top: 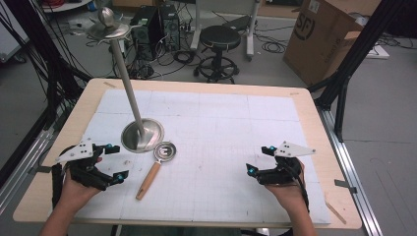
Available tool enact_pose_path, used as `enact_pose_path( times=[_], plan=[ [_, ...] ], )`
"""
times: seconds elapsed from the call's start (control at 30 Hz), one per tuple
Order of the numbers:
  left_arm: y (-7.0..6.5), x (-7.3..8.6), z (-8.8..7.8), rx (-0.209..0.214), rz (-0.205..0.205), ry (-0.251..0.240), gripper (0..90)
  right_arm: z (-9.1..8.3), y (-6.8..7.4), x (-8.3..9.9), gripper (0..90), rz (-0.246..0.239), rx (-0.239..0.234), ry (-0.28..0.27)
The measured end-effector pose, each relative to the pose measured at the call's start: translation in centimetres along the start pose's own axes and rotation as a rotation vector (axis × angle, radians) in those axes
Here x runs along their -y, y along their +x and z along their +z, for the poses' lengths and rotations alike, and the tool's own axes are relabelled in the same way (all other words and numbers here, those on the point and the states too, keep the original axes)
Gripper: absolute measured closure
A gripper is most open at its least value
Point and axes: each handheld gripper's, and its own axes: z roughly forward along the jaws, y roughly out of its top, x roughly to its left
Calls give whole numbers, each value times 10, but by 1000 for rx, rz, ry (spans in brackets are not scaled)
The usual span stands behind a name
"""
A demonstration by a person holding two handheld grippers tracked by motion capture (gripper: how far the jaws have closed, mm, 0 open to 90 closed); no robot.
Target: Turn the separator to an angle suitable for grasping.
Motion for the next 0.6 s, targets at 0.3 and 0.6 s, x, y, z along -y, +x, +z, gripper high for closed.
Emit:
enact_pose_path(
  times=[0.3, 0.6],
  plan=[
    [-1, 0, 1, 5, -1, 5, 17, 0, 2, 0, 123, 0, -7, 8],
    [-7, -3, 11, 11, 7, 26, 17, 2, 2, 0, 138, -5, -15, 11]
  ],
)
